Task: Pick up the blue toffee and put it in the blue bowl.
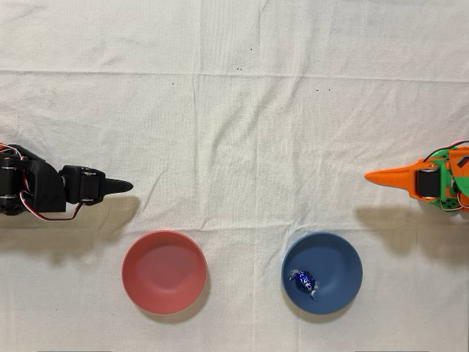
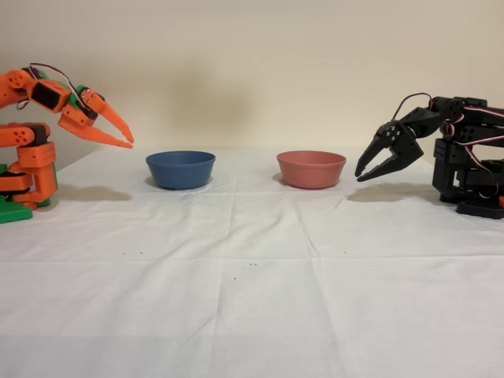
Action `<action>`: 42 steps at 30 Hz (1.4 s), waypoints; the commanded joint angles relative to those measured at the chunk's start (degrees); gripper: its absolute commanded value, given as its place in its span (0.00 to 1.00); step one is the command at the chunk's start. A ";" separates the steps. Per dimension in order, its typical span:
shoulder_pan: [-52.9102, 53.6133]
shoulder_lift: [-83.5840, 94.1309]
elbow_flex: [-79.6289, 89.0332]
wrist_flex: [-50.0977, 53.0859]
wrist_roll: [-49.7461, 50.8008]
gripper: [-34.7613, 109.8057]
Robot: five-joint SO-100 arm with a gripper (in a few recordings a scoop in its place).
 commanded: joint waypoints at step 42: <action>1.93 0.62 13.10 5.89 6.15 0.24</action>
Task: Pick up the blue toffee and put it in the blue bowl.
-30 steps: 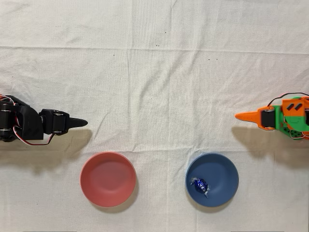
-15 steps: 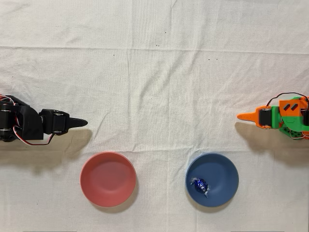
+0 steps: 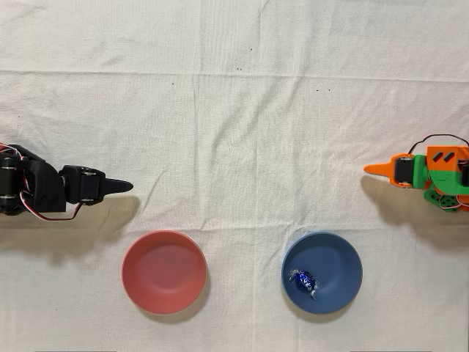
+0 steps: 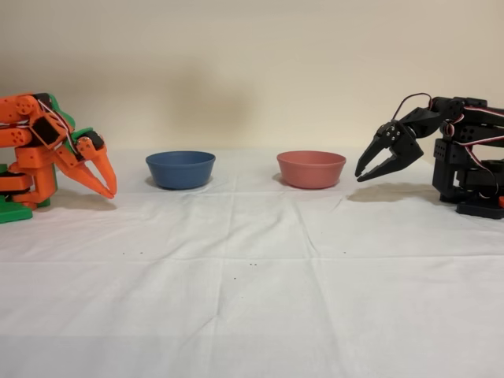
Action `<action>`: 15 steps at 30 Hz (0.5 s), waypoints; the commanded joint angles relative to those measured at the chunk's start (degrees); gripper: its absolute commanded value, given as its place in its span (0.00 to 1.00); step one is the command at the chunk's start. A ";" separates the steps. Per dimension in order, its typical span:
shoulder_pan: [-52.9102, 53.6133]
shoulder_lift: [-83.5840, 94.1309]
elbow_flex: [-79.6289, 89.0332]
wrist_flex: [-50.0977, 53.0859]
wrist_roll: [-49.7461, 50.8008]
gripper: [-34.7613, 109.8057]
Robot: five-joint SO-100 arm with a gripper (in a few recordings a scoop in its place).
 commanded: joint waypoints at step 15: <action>-3.87 0.09 -0.97 0.18 -3.08 0.24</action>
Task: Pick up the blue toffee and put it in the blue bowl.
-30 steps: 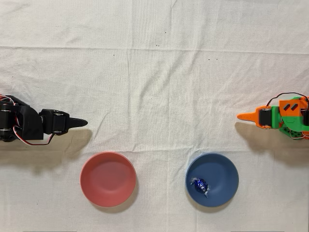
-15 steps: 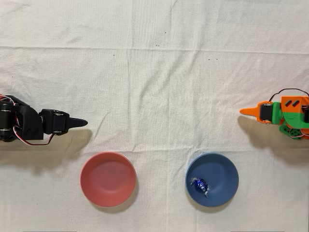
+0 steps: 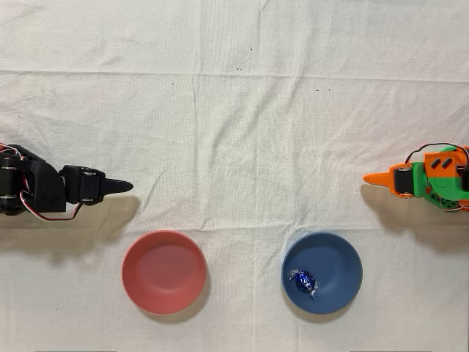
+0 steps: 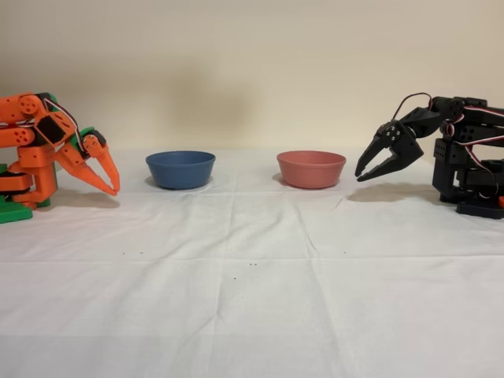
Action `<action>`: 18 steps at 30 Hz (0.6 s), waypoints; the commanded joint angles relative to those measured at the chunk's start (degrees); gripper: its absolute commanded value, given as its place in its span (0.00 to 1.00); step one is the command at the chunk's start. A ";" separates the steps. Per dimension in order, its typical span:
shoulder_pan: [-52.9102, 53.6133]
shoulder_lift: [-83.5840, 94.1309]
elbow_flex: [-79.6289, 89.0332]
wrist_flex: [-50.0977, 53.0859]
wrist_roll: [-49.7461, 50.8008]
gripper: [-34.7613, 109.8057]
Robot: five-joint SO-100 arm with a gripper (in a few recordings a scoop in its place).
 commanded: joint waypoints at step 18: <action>2.29 0.00 -0.97 0.00 1.14 0.24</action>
